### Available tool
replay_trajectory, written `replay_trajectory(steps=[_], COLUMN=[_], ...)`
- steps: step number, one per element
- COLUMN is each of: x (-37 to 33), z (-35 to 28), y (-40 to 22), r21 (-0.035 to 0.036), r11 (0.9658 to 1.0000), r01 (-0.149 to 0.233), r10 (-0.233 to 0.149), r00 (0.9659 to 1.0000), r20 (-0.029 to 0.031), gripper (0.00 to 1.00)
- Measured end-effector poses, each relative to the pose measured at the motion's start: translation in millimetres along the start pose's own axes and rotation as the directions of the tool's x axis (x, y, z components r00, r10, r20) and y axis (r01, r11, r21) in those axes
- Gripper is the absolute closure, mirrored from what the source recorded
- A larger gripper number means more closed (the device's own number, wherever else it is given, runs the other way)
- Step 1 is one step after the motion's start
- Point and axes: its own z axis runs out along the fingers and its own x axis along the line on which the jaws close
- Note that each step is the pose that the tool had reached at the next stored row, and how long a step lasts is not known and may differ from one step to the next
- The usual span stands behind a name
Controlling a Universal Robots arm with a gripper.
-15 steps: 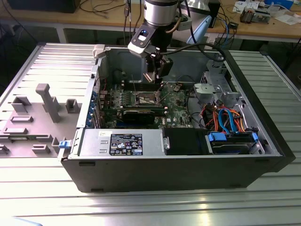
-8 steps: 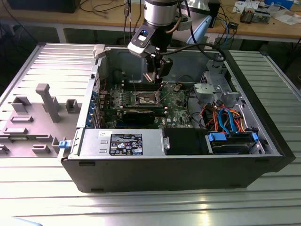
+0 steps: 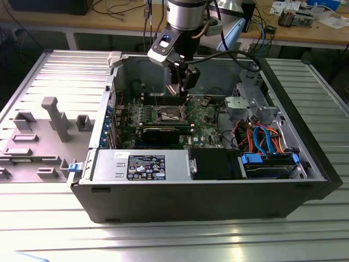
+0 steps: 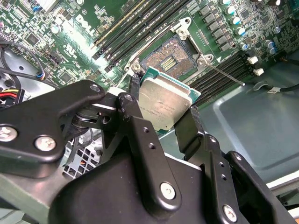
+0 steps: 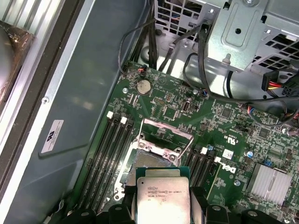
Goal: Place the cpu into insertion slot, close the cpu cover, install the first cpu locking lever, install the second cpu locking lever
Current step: 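Place the cpu into insertion slot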
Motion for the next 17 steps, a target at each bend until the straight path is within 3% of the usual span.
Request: replay_trajectory(steps=[5,8,13,17], x=[0.0,0.0,-0.1,0.0], z=[0.5,1.0,4.8,12.6], y=[0.0,0.0,-0.1,-0.7], r21=[-0.0009,-0.0017,-0.003,-0.004], r11=[0.999,0.9967,0.9906,0.9829], r01=[-0.044,-0.082,-0.137,-0.184], r10=[0.044,0.082,0.137,0.184], r00=[0.999,0.9967,0.9906,0.9829], r20=[0.001,0.0017,0.0029,0.004], gripper=[0.45,0.45,0.45,0.45])
